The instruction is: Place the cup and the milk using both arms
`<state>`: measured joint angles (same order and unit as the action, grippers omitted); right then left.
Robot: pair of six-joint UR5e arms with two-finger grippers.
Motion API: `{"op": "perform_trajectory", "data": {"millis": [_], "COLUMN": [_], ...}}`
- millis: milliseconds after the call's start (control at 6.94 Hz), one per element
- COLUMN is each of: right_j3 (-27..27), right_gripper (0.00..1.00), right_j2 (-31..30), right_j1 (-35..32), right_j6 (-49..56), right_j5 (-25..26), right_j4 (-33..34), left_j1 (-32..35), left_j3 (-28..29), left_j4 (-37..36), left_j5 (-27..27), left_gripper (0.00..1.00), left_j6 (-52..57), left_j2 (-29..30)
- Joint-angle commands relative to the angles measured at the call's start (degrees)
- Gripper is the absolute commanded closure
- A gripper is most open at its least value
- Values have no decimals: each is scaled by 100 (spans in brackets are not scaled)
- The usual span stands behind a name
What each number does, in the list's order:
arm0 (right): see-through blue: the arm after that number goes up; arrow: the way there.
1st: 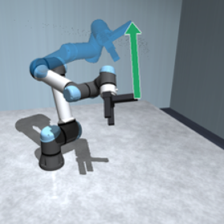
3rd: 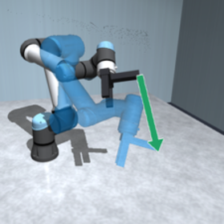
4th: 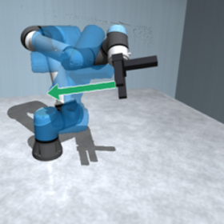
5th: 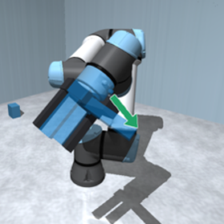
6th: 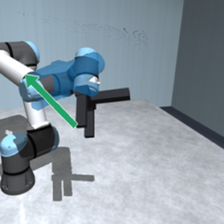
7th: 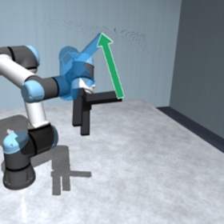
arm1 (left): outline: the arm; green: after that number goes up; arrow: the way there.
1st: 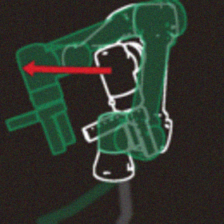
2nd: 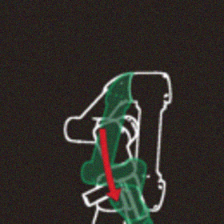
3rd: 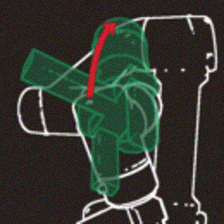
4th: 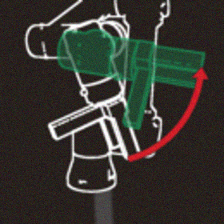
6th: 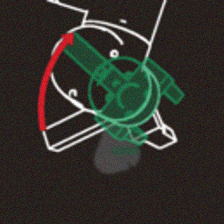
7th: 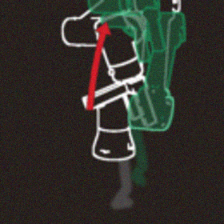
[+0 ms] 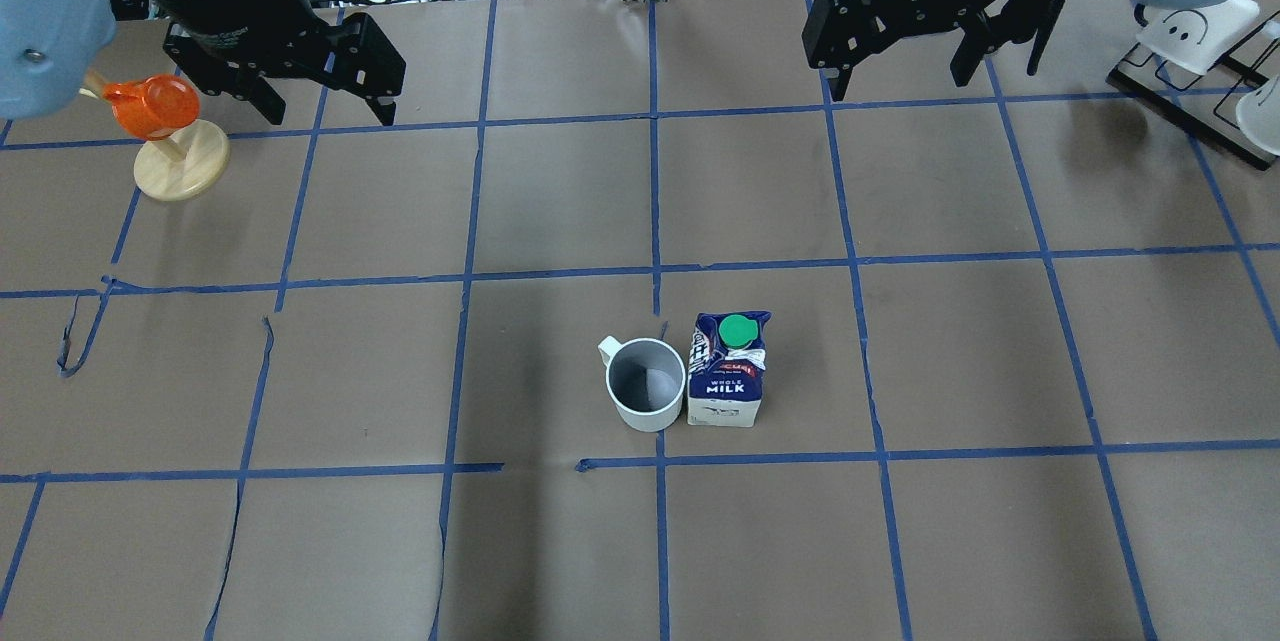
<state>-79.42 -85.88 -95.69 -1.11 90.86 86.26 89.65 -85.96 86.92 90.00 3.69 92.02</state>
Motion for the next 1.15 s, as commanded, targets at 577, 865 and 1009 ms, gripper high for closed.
{"op": "perform_trajectory", "data": {"millis": [577,865,1009], "right_j3": [-197,-197,-197], "right_gripper": [0,0,0], "right_j2": [-16,-8,1], "right_j1": [24,15,15], "right_j6": [-82,-65,-91], "right_j5": [37,37,37], "right_j4": [295,269,251], "left_j1": [0,0,0], "left_j3": [0,0,0], "left_j4": [0,0,0], "left_j5": [0,-8,-8], "left_gripper": [0,0,0], "left_j6": [0,0,0], "left_j2": [0,0,0]}}
